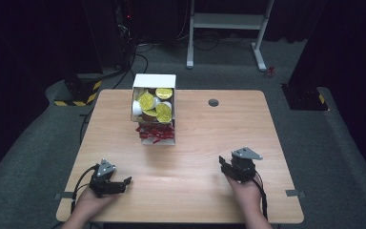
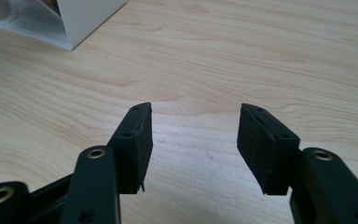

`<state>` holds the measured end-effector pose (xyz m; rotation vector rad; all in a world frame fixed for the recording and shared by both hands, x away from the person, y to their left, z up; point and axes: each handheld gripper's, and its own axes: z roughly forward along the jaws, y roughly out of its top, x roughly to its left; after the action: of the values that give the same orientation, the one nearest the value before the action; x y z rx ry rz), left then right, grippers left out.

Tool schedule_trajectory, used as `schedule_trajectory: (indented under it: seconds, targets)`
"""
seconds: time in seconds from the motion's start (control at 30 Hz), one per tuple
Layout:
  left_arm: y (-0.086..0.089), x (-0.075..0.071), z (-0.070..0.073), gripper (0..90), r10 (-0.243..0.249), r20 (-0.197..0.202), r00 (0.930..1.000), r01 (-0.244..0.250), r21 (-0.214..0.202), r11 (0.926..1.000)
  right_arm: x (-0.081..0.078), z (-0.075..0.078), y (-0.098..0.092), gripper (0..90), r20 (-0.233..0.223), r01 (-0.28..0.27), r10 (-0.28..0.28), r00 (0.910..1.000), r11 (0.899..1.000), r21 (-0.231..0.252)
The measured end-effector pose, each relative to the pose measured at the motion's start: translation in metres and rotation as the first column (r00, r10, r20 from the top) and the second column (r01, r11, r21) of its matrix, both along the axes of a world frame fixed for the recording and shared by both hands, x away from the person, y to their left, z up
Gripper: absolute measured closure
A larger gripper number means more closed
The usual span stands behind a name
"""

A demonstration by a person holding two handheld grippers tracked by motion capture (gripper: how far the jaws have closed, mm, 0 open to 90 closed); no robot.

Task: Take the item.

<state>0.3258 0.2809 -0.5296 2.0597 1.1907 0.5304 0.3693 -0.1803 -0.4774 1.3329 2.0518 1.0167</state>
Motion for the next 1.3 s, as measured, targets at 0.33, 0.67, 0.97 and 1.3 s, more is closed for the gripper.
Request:
schedule_trajectory:
  seconds: [0.33,0.67,0.97,1.3]
  targets:
    - [0.000,0.002,0.000,14.6,-0.007,-0.004,1.0000,0.007,0.003,1.0000,0.006,0.007,0.009,45.6,0.011,0.026,-0.026,0.9996,1.000,0.016]
    - [-0.001,0.004,0.001,14.4,-0.008,-0.009,0.9999,0.008,0.008,0.9999,0.007,0.010,0.020,45.4,-0.001,0.019,-0.019,0.9998,1.000,0.007]
    - [-0.002,0.002,0.001,14.8,-0.007,-0.003,1.0000,0.007,0.005,1.0000,0.012,0.017,0.032,47.7,0.012,-0.035,0.035,0.9993,0.999,0.011]
    - [-0.002,0.001,0.000,15.0,-0.005,0.001,1.0000,0.005,0.003,1.0000,0.016,0.023,0.039,46.9,0.033,-0.060,0.060,0.9976,0.998,0.020]
